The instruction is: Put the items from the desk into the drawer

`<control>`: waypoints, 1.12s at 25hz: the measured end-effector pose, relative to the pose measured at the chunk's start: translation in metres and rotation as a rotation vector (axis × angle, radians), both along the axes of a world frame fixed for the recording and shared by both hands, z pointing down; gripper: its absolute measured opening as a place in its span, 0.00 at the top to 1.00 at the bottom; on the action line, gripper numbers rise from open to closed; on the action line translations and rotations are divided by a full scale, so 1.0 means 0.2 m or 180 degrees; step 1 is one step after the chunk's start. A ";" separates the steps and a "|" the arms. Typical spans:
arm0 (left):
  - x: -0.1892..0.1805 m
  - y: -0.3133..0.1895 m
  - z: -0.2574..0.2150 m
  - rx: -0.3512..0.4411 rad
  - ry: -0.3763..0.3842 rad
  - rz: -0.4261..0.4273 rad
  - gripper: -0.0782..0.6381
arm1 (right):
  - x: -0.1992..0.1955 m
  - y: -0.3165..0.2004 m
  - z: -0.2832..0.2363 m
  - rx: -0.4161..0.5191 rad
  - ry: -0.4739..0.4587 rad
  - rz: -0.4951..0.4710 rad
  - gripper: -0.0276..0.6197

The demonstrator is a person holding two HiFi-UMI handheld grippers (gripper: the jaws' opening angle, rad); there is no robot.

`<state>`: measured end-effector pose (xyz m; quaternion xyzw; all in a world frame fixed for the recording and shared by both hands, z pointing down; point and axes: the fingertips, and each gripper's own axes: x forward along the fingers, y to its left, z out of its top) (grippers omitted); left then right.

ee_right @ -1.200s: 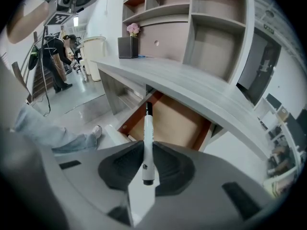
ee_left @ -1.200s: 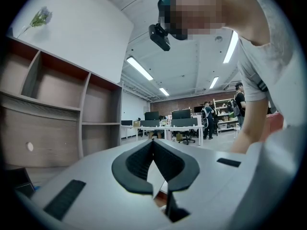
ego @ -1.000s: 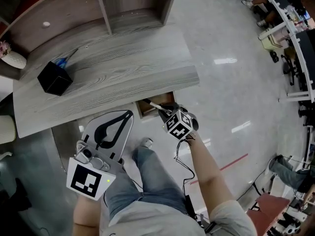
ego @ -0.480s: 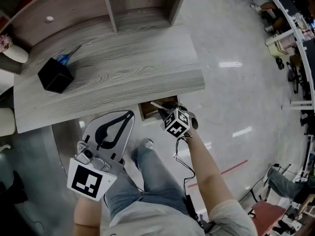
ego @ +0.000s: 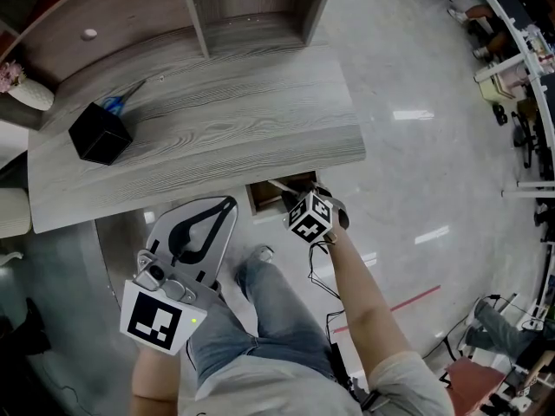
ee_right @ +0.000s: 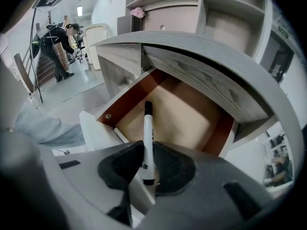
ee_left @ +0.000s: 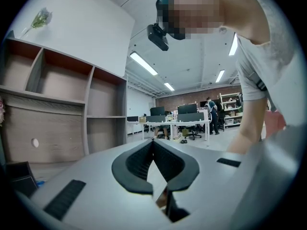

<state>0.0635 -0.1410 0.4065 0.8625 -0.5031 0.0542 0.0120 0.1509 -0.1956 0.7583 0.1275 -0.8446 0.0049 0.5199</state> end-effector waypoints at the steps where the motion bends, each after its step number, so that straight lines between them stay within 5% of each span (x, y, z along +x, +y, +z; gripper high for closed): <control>1: 0.00 0.00 0.00 -0.0003 -0.0005 0.0004 0.88 | 0.00 0.00 0.00 0.0004 -0.0005 0.0009 0.83; 9: 0.04 -0.01 -0.01 -0.0008 -0.0029 0.0082 0.88 | 0.03 0.00 -0.03 0.0044 -0.0074 0.0087 0.83; 13: 0.06 -0.01 -0.03 -0.0002 -0.0043 0.0142 0.88 | 0.04 0.00 -0.10 0.0118 -0.0161 0.0124 0.94; 28: 0.16 0.06 -0.24 0.0150 -0.0040 0.0517 0.88 | -0.06 0.11 -0.66 0.0151 -0.1053 0.0631 0.95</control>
